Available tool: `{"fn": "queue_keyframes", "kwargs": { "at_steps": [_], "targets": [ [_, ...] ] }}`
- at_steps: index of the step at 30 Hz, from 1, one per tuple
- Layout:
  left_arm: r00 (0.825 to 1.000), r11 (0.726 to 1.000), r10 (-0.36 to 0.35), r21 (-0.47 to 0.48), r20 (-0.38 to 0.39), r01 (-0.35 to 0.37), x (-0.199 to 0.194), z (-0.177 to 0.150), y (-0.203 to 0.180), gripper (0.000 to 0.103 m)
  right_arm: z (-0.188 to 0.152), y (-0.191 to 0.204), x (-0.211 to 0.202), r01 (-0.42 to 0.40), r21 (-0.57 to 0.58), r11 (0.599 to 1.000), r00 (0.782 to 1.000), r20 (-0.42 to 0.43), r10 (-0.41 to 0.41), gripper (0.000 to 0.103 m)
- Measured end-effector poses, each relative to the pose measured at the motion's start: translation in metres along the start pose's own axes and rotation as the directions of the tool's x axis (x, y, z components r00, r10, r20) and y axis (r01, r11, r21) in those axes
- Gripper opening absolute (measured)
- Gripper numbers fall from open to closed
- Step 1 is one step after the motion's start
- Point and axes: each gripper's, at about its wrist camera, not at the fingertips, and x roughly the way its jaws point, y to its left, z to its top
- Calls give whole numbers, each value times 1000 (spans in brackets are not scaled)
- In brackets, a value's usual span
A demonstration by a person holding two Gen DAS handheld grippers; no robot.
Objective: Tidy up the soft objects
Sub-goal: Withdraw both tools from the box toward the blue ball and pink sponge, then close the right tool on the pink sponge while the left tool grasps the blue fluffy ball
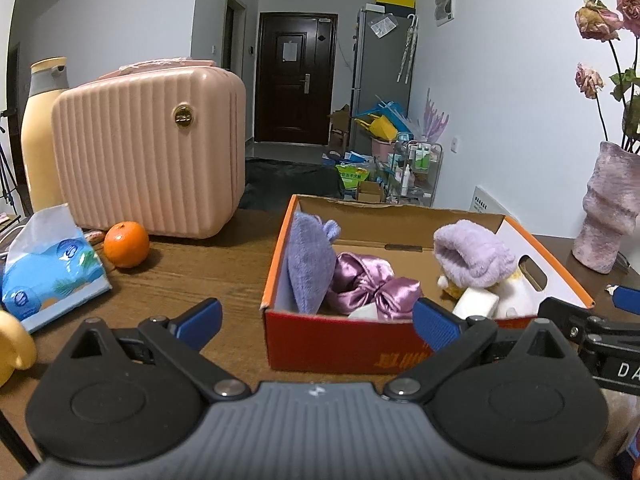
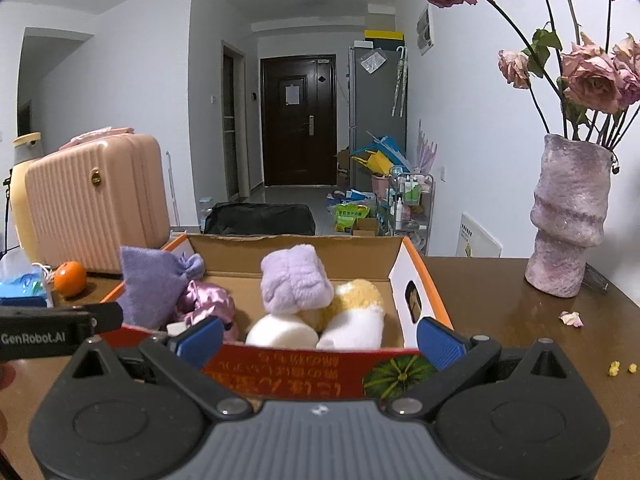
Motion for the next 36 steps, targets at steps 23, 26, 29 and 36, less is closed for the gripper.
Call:
{"fn": "queue_keyframes", "kwargs": {
  "at_steps": [23,26,29,36],
  "targets": [
    [999,1000,-12,28,-36,13,-65,-46,31,103,-53,21,-57,-7,-40,999,997,-73,4,103],
    [999,999,-19,39,-33,20,-74,-51,34,103,-60,26,-62,-9,-52,999,997,-81,4,103],
    [999,999,-27,46,-28,29,-82,-55,38,103,-65,31,-65,-9,-56,998,995,-95,4,103],
    [998,998,-40,54,-45,42,-90,-63,51,103,-79,37,-55,2,-70,998,988,-157,-13,103]
  ]
}}
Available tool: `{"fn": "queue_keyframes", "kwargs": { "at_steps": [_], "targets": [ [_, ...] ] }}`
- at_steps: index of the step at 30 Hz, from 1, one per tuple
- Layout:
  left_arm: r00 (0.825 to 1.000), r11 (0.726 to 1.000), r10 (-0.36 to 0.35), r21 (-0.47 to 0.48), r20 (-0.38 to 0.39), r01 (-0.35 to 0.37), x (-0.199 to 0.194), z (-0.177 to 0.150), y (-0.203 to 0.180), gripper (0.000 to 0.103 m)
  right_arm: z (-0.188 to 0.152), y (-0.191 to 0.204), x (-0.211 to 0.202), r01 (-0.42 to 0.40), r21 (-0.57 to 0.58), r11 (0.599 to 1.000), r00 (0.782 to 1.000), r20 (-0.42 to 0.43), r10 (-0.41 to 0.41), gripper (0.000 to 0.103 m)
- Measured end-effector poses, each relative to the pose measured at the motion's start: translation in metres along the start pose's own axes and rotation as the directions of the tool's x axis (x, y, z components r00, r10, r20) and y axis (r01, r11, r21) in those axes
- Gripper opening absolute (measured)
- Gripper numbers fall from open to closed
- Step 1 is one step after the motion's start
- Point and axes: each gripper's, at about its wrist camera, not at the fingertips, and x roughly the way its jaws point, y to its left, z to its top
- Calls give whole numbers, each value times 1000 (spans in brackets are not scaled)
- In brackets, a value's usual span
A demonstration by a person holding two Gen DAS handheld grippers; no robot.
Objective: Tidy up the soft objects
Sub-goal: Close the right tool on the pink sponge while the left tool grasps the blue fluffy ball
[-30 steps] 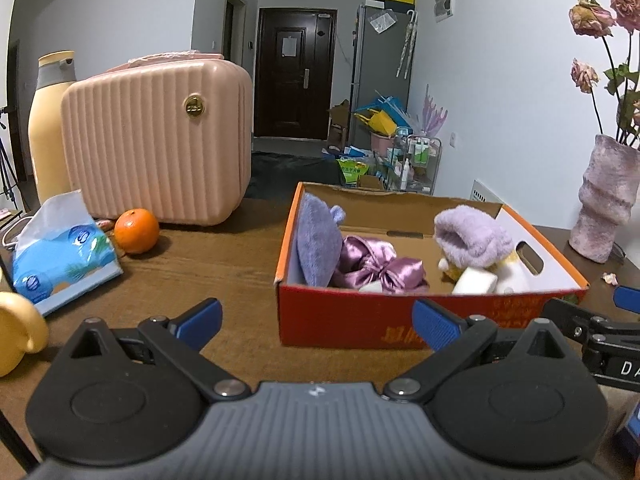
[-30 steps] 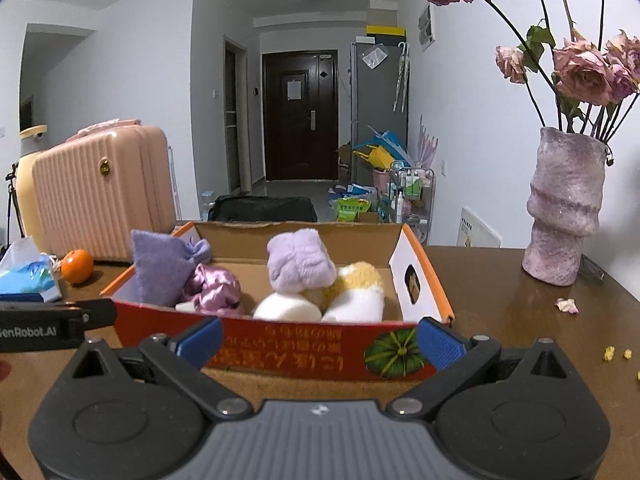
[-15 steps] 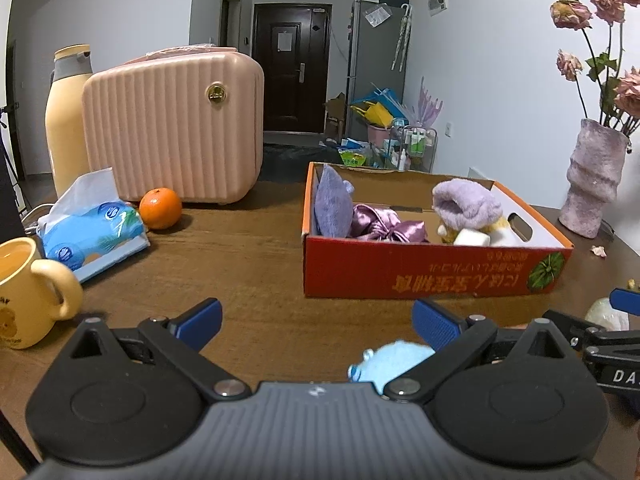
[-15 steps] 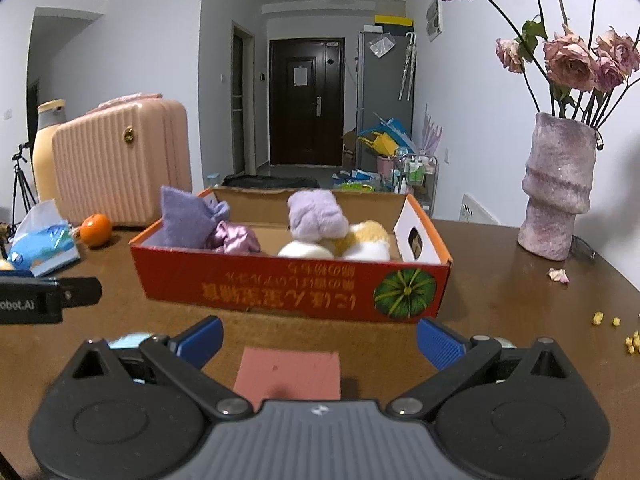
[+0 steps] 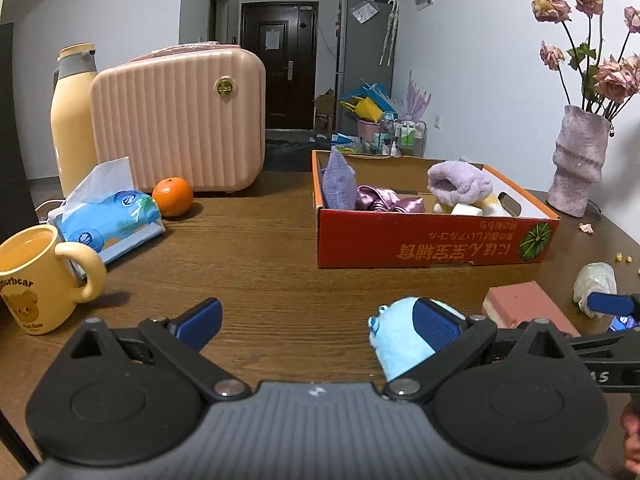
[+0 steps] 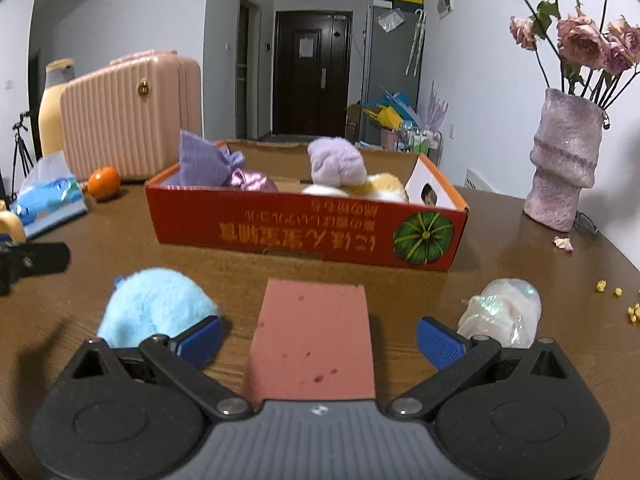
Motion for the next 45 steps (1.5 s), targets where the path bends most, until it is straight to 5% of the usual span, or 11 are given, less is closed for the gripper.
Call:
{"fn": "queue_keyframes", "kwargs": {
  "at_steps": [12,16,45],
  "targets": [
    [1000,999,-23,-31,-15,23,2,0,9,103,-8,-2,22,-8,24,1000,997,-73,10,93],
    [999,999,-23,-32,-25,22,4,-1,8,103,-9,-1,23,-30,27,999,996,-85,33,69],
    [998,1000,-20,-21,-67,19,22,-4,-30,103,-4,-21,10,-33,39,999,999,18,32,68]
  ]
}}
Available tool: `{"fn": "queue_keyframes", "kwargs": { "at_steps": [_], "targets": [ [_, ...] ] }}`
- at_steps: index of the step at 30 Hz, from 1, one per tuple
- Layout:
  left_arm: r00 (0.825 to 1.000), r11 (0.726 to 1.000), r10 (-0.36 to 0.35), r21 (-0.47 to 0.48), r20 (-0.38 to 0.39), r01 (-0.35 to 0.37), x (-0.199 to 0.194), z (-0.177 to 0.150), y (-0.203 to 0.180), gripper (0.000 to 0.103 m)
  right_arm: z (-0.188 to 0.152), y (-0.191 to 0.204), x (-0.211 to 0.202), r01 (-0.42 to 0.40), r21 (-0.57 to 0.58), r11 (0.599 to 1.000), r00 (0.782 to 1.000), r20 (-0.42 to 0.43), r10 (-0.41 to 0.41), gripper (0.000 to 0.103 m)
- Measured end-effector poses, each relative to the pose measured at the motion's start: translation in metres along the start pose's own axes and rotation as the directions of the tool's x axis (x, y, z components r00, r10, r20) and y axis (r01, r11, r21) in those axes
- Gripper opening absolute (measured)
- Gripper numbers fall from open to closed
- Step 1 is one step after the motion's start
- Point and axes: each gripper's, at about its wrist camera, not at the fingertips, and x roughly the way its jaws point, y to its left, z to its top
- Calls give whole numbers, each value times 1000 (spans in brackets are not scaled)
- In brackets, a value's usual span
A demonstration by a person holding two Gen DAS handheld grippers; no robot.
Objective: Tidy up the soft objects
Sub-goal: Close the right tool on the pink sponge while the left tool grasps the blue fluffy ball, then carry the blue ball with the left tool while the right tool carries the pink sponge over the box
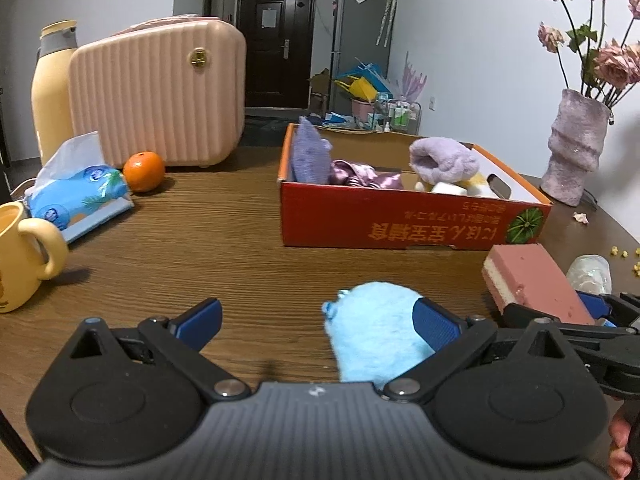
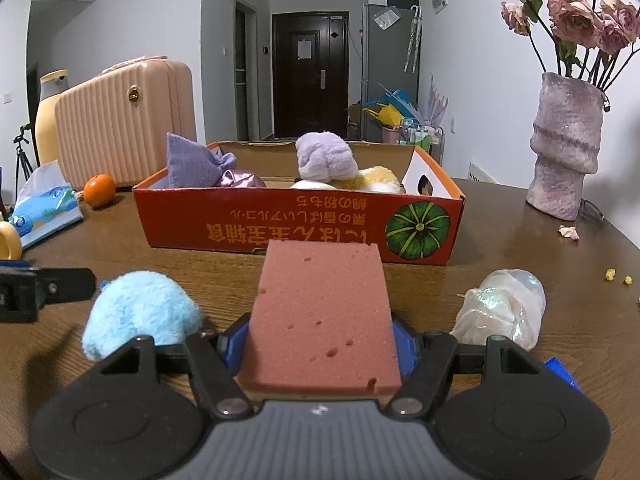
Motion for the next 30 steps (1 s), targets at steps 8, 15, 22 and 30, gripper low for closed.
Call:
{"fn": "queue_keyframes", "kwargs": {
  "at_steps": [8,15,22,30],
  "targets": [
    [1000,999,-18,28,-18,18,10,-1,-25,103,1,-15,-1,0,5,1000,1000,15,0,68],
    [999,998,-14,54,-46,17,21,-2,-43,103,2,-30,-3,7,16,1000,1000,30,-8,68],
    [998,996,-9,84,-67,15,31,-5,-57,103,4,-37,-4,6,35,999,999,46,-7,68],
    [995,995,5,103,-99,5,39,-10,-61,103,3,-37,-6,1,36,999,998,55,-3,68]
  ]
}}
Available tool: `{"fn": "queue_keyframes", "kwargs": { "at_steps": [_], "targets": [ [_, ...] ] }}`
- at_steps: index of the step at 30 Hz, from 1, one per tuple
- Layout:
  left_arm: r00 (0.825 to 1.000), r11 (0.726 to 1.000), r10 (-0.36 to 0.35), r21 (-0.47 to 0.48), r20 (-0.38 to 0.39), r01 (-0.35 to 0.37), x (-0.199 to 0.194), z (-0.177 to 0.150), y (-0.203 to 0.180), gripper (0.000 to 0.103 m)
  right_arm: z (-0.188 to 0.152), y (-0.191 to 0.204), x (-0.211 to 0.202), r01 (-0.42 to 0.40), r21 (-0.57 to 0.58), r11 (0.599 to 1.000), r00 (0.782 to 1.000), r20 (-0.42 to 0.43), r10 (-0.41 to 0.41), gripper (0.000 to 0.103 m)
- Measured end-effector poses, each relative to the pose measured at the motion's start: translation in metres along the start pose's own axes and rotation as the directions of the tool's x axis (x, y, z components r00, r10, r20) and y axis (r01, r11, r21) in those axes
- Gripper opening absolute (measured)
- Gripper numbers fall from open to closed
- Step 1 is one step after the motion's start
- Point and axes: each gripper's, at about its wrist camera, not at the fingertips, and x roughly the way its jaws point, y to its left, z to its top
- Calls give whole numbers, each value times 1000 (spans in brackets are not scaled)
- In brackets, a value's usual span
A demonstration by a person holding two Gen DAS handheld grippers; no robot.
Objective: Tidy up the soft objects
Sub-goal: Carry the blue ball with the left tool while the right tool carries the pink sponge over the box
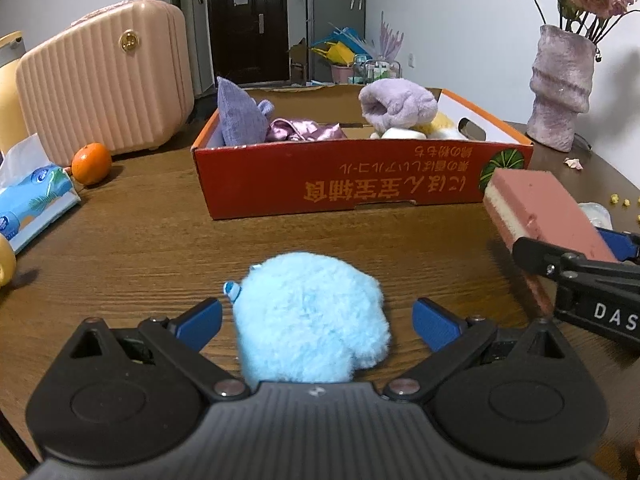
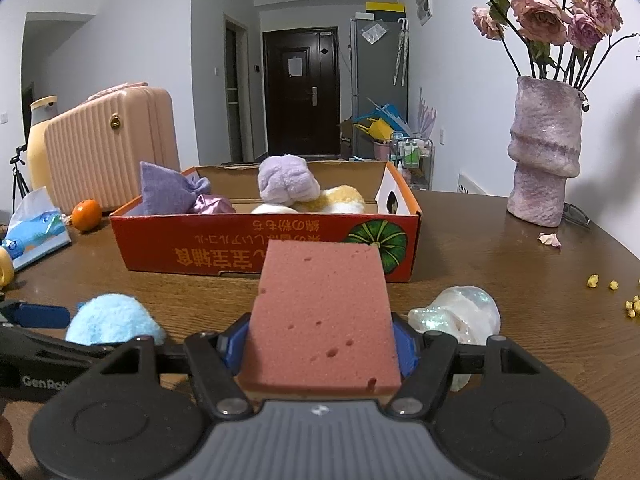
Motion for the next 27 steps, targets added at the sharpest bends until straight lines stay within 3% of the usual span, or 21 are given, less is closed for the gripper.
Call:
{"fn": "queue_keyframes", "kwargs": {
  "at_steps": [5,7,8,11,27],
  "targets": [
    [1000,1000,8,11,-9,-8,4,-2,-1,101,-1,1,-1,-1,-2,1000,1000,3,1,68],
    [1000,1000,7,28,-10,-7,5,-3,-3,81,-1,1,-1,0,-2,1000,1000,4,0,68],
    [1000,999,7,35,-11,-7,5,-4,-4,77,0,1,-1,-1,-2,1000,1000,4,1,68],
    [1000,999,8,49,-16,-8,6,-5,-5,74,0,1,-1,0,-3,1000,1000,4,0,68],
    [993,1000,6,25,115,-9,-22,6,1,73,5,4,-12,-7,-2,1000,998,60,7,68]
  ]
}}
